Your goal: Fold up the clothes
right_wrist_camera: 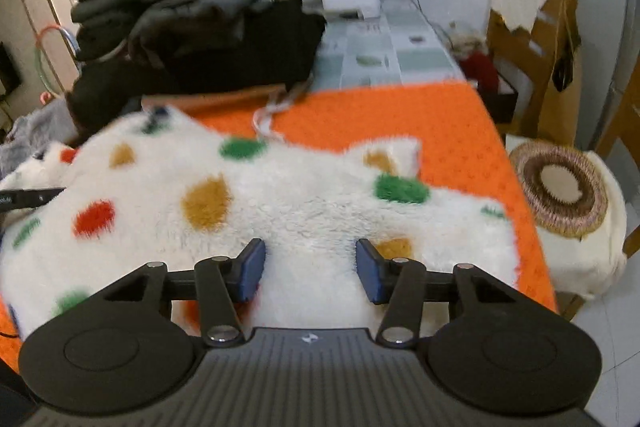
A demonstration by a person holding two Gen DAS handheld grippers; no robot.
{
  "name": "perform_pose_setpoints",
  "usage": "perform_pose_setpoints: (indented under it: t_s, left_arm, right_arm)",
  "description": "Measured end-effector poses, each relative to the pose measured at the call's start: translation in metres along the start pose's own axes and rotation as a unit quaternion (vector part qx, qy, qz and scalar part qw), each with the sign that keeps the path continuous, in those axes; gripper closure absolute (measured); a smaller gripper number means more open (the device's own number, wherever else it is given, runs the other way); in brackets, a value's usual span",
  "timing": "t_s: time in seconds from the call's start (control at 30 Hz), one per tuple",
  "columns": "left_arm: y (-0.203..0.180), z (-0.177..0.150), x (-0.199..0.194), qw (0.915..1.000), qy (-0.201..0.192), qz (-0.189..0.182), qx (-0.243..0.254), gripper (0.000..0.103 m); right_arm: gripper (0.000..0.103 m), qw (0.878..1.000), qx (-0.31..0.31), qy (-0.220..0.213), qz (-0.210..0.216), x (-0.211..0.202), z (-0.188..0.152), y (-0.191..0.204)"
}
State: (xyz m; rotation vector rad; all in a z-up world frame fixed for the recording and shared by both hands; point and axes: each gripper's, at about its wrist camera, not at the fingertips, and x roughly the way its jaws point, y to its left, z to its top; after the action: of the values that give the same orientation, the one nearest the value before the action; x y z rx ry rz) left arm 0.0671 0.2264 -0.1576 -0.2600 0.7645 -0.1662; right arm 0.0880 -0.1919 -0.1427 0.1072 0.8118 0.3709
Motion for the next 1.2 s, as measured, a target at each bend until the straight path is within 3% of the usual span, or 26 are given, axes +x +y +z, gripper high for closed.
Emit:
perform_pose_setpoints:
  t_s: [0.13, 0.33, 0.53, 0.73, 0.9, 0.93, 1.0, 1.03, 1.2]
  left_arm:
    - [0.002, -0.004, 0.007, 1.0, 0.0, 0.004, 0.003, 0.042]
    - [-0.008, 0.007, -0.009, 0.9998, -0.006, 0.016, -0.01, 0.036]
    - [-0.041, 0.024, -0.039, 0.9974, -0.05, 0.033, -0.039, 0.029]
    - [-0.085, 0.022, -0.044, 0.9933, -0.048, 0.055, -0.09, 0.029]
    - [-0.131, 0.009, -0.031, 0.9924, -0.029, 0.073, -0.094, 0.029]
    - [-0.14, 0.006, -0.027, 0.9923, -0.025, 0.078, -0.093, 0.029]
    - [-0.152, 0.0, -0.015, 0.991, -0.008, 0.096, -0.093, 0.028]
    - [-0.155, -0.003, -0.009, 0.9896, 0.0, 0.109, -0.094, 0.028]
    - [-0.155, -0.012, 0.006, 0.9816, 0.011, 0.154, -0.112, 0.028]
  right_arm:
    - [0.046, 1.0, -0.009, -0.002, 0.003, 0.006, -0.008, 0.002]
    - [0.045, 0.999, 0.011, -0.002, 0.035, -0.021, 0.013, -0.004]
    - [0.042, 0.994, 0.073, -0.041, 0.066, -0.054, 0.042, -0.06]
    - [0.046, 0.981, 0.143, 0.02, 0.134, 0.007, 0.064, -0.138]
    - [0.048, 0.962, 0.144, 0.09, 0.213, 0.079, 0.072, -0.153]
    - [0.05, 0.958, 0.144, 0.102, 0.227, 0.091, 0.073, -0.154]
    - [0.075, 0.953, 0.139, 0.121, 0.239, 0.108, 0.071, -0.152]
    - [0.093, 0.951, 0.138, 0.128, 0.244, 0.115, 0.071, -0.152]
    - [0.095, 0.957, 0.115, 0.112, 0.243, 0.091, 0.08, -0.167]
